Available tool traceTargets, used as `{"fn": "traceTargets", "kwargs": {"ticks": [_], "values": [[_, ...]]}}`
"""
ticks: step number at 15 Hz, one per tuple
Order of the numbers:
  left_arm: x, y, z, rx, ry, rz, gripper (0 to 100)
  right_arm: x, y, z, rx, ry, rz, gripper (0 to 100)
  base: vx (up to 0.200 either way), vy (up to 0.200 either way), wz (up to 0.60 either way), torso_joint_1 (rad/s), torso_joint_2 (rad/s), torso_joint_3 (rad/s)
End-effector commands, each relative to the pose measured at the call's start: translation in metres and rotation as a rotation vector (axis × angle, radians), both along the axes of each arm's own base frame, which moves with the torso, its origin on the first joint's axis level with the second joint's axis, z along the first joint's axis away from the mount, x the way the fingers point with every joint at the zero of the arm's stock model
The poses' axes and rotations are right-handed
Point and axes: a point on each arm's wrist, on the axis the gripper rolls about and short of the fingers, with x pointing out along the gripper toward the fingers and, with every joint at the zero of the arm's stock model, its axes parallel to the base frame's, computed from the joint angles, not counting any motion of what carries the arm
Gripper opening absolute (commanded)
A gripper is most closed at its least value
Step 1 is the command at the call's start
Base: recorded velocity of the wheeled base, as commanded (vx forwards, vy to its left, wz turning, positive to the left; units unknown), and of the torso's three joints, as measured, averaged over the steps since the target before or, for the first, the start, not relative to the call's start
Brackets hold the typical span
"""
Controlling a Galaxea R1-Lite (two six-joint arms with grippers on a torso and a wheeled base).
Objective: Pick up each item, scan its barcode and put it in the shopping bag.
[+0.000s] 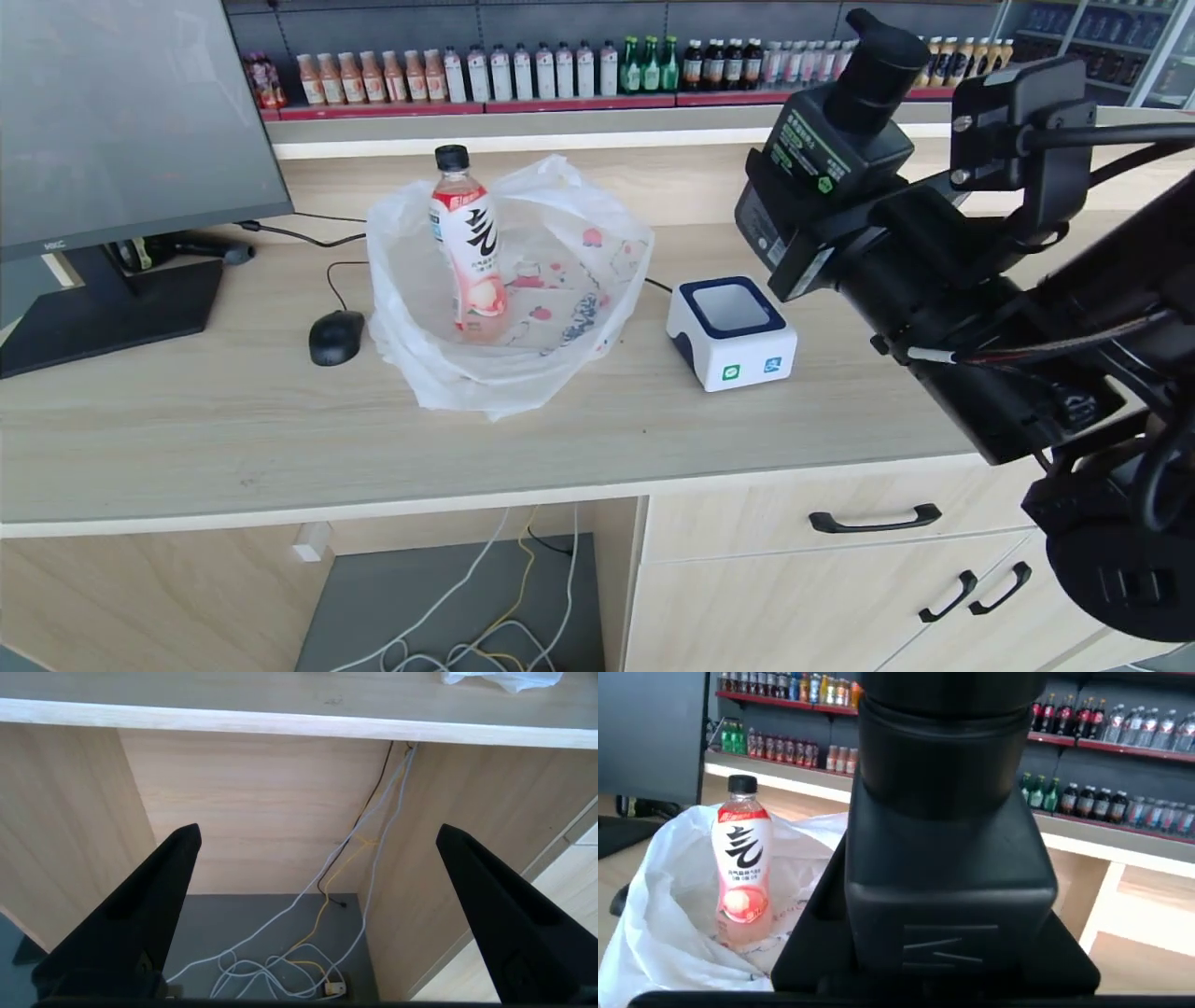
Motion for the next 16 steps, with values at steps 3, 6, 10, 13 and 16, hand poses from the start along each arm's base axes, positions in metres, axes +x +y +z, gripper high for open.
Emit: {"fn": "traceTargets", "kwargs": {"ticks": [3, 6, 10, 13, 16], "values": [[0.0, 0.0, 0.0, -0.001, 0.0, 0.002, 100, 0.032, 0.005, 0.002, -0.153, -0.105, -0.028, 0, 0.0, 0.0, 0.0, 0.0, 0.0, 0.0], [0.0, 0.0, 0.0, -0.001, 0.0, 0.0, 100, 0.047, 0.001, -0.015, -0.352, -0.191, -0.008, 0, 0.0, 0.0, 0.0, 0.0, 0.0, 0.0], [0.0, 0.0, 0.0, -0.001, 0.0, 0.002, 100, 0.068, -0.013, -0.03, -0.534, -0.287, 0.012, 0, 0.0, 0.0, 0.0, 0.0, 0.0, 0.0], [0.0, 0.0, 0.0, 0.001, 0.0, 0.0, 100, 0.077, -0.017, -0.04, -0.614, -0.336, 0.057, 0, 0.0, 0.0, 0.0, 0.0, 0.0, 0.0], [0.0, 0.0, 0.0, -0.001, 0.0, 0.002, 100, 0.082, -0.016, -0.049, -0.678, -0.377, 0.086, 0, 0.0, 0.0, 0.0, 0.0, 0.0, 0.0]]}}
